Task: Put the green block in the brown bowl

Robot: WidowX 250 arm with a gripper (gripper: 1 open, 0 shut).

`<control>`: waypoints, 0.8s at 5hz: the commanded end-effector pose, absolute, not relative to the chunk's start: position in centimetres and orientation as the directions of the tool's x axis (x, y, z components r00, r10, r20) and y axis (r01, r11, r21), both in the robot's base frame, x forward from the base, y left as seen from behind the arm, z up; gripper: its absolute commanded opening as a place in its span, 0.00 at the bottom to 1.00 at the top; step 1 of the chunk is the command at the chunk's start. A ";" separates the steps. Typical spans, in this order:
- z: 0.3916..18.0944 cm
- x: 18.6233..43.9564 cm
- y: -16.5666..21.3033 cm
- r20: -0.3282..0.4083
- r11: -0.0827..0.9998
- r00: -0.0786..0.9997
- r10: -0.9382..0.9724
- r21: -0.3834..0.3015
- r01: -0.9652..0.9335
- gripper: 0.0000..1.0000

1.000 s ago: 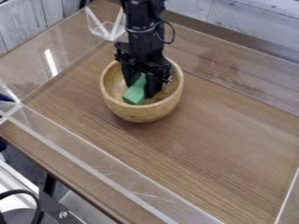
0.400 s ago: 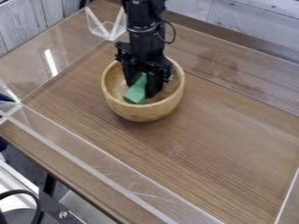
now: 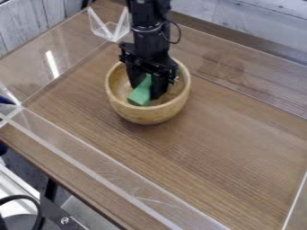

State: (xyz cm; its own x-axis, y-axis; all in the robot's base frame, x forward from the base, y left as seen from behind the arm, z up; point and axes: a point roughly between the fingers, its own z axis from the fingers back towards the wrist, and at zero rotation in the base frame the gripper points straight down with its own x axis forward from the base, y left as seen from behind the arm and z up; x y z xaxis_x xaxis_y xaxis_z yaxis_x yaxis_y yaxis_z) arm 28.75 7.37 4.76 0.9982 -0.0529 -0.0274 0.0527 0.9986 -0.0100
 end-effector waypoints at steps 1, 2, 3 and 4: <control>6.1 30.1 7.5 0.025 0.998 0.998 -0.057 0.008 0.056 0.00; 6.2 30.1 7.5 0.021 0.999 0.998 -0.054 0.007 0.054 1.00; 7.6 30.2 7.5 0.043 0.999 0.998 -0.049 0.000 0.049 1.00; 9.3 30.3 7.4 0.071 0.999 0.996 -0.045 -0.005 0.046 1.00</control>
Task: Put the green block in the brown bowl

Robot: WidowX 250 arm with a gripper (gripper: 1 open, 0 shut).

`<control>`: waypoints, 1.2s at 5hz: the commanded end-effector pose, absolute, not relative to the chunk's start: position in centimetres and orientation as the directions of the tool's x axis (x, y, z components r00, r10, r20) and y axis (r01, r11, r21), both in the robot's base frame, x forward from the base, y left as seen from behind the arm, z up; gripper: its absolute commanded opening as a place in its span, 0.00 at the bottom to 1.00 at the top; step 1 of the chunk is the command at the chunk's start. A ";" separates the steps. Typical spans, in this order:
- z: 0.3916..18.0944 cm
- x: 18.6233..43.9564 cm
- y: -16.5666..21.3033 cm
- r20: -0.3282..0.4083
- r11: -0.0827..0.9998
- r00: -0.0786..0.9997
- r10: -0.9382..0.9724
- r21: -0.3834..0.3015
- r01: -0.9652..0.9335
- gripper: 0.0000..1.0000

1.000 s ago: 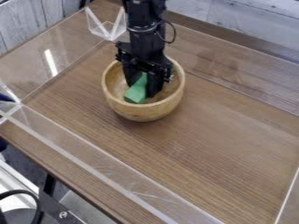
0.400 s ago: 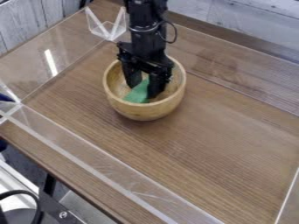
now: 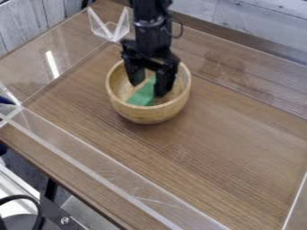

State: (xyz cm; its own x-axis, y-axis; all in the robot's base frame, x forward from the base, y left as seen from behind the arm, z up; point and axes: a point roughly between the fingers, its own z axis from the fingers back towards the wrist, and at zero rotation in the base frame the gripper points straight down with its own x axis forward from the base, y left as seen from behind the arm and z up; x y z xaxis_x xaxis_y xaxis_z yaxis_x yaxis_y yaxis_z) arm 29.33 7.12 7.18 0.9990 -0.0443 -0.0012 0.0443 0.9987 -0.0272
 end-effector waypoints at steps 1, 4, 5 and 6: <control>12.1 30.5 7.2 0.119 0.999 0.992 -0.040 -0.012 0.042 1.00; 10.2 30.2 7.4 0.079 1.000 0.996 -0.030 0.000 0.030 1.00; 9.5 30.1 7.4 0.066 1.000 0.997 -0.027 0.003 0.027 1.00; 8.9 30.0 7.5 0.052 1.000 0.998 -0.024 0.005 0.024 1.00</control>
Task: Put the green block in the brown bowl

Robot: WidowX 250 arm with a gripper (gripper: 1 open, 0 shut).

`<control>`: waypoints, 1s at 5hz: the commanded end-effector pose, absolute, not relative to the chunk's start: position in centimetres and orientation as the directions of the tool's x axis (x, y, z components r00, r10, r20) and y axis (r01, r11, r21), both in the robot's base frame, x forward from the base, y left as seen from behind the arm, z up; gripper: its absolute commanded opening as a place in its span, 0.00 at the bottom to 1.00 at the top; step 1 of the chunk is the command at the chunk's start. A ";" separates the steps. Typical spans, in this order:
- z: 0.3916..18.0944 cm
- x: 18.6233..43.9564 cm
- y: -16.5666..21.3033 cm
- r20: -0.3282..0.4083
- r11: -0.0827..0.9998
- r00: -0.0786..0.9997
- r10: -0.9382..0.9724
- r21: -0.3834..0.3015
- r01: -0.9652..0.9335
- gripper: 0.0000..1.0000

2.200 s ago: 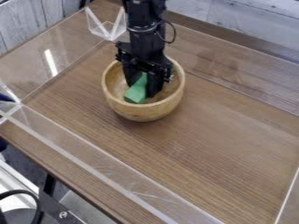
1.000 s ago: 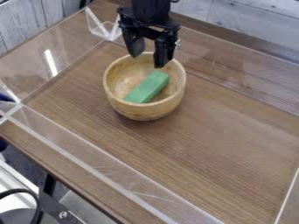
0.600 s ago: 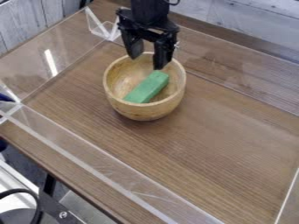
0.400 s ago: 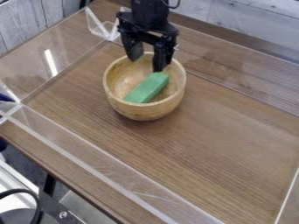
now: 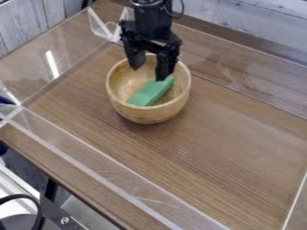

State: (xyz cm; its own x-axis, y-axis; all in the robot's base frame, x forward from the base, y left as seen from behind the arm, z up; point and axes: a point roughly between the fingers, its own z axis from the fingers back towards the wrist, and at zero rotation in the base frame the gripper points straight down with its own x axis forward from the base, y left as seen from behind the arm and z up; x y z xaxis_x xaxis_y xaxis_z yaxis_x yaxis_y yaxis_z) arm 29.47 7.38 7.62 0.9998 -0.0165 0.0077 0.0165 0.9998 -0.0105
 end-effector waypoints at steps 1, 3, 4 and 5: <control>8.7 30.0 7.4 0.047 1.000 0.999 -0.023 0.006 0.023 1.00; 9.0 29.8 7.1 0.042 1.000 0.999 -0.020 0.004 0.020 1.00; 9.5 29.8 6.9 0.042 1.000 0.999 -0.018 0.003 0.018 1.00; 10.0 29.7 6.8 0.045 1.000 0.999 -0.016 0.001 0.016 1.00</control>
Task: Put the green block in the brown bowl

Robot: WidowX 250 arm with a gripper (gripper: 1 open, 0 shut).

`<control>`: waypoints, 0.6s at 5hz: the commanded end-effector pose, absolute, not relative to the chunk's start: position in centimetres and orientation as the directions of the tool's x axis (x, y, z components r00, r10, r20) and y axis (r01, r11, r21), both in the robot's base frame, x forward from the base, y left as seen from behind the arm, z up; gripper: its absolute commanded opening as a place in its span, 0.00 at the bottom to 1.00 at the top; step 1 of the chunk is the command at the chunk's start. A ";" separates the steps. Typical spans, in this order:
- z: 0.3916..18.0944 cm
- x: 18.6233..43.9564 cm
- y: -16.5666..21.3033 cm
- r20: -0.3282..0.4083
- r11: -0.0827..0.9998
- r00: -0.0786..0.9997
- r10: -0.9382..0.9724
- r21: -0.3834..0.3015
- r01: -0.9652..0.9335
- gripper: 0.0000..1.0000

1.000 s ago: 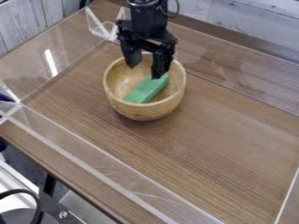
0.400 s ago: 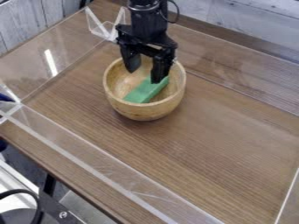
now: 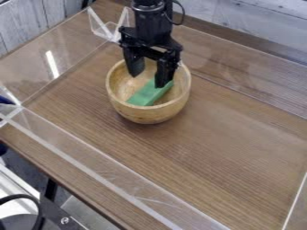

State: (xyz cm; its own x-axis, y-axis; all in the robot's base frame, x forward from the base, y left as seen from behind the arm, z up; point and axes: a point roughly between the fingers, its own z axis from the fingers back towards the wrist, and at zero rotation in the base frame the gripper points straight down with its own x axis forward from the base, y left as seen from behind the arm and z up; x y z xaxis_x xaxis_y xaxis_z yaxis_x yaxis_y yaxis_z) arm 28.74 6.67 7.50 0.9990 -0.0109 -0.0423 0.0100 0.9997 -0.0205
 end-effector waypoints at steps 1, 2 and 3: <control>10.5 29.7 6.6 0.048 1.000 0.999 -0.014 0.000 0.014 1.00; 10.9 29.7 6.5 0.052 1.000 0.999 -0.013 -0.001 0.013 1.00; 11.3 29.7 6.4 0.055 1.000 0.998 -0.011 -0.003 0.011 1.00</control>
